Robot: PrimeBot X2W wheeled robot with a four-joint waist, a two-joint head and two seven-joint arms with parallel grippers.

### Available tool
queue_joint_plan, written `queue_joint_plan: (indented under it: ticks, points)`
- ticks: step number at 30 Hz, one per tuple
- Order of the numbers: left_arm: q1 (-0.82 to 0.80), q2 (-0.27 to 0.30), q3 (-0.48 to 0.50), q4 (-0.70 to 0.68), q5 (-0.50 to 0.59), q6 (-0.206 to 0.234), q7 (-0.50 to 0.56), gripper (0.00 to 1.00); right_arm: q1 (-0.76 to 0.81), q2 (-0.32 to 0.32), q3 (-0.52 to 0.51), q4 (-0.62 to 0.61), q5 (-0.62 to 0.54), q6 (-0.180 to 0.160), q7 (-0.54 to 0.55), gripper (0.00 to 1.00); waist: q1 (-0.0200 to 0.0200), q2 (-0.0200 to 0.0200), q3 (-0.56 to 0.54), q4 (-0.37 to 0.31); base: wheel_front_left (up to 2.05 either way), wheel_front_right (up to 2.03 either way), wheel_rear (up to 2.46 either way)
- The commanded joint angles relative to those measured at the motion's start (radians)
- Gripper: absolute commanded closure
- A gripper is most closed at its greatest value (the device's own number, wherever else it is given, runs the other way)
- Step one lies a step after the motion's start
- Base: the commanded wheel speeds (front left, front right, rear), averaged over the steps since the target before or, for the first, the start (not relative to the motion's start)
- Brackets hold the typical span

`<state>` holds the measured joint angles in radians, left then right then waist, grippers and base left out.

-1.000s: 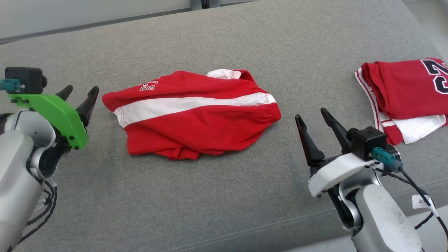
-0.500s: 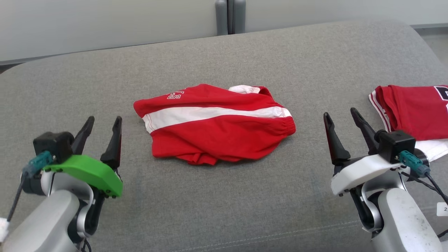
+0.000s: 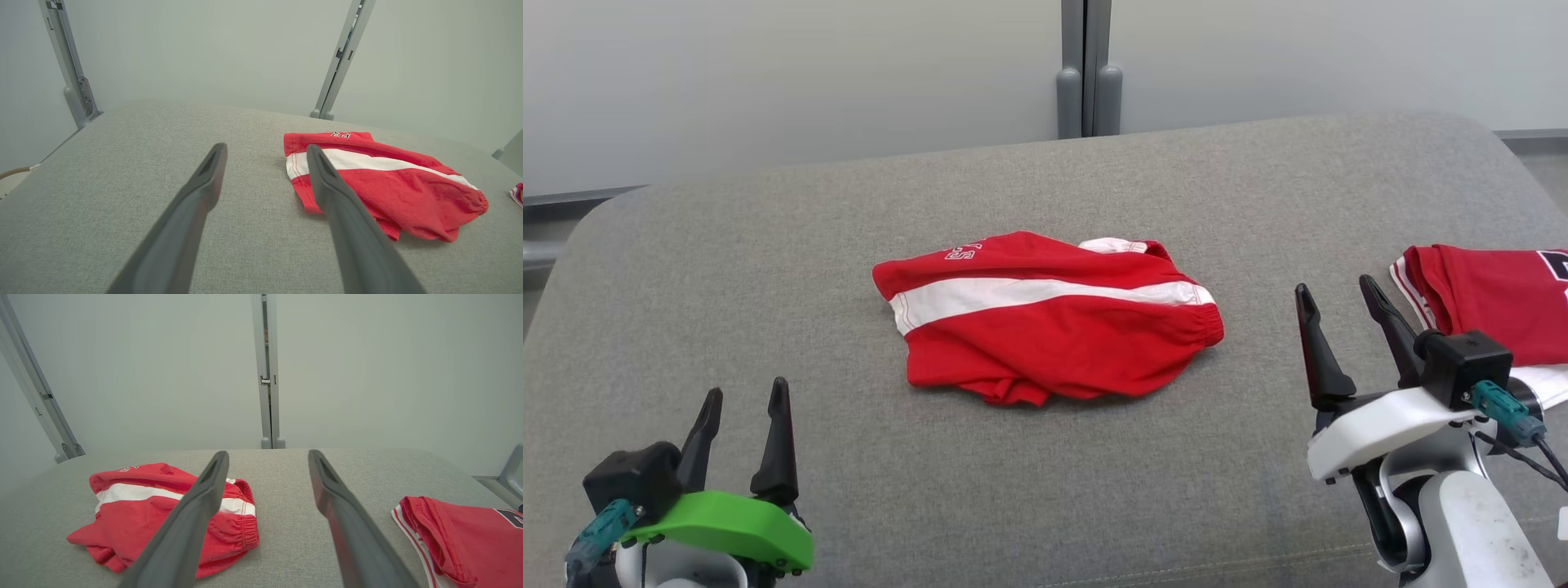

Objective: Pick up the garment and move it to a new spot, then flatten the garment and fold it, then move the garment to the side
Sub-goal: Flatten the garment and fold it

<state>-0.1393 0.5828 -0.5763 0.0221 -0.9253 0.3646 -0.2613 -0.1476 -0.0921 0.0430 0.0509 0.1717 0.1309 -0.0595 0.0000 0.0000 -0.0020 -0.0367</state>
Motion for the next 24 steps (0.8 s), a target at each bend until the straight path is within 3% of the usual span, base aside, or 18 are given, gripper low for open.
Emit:
queue_joint_plan:
  ticks: [1, 11, 24]
  points:
    - [0.045, -0.010, 0.033, -0.015, 0.018, 0.006, -0.004, 0.00, 0.022, 0.004, -0.003, -0.012, -0.008, -0.001, 0.004, 0.00, 0.0000, 0.0000, -0.017, 0.004, 0.00, 0.00, 0.00]
    - [0.183, -0.055, 0.136, -0.042, 0.090, -0.021, -0.004, 0.00, 0.064, 0.025, 0.021, -0.020, -0.007, -0.001, 0.011, 0.00, 0.0000, 0.0000, -0.041, 0.009, 0.00, 0.00, 0.00]
    - [0.174, -0.083, 0.120, -0.011, 0.121, -0.047, -0.004, 0.00, 0.073, 0.035, 0.028, 0.015, 0.008, -0.001, -0.004, 0.00, 0.0000, 0.0000, -0.035, 0.012, 0.00, 0.00, 0.00]
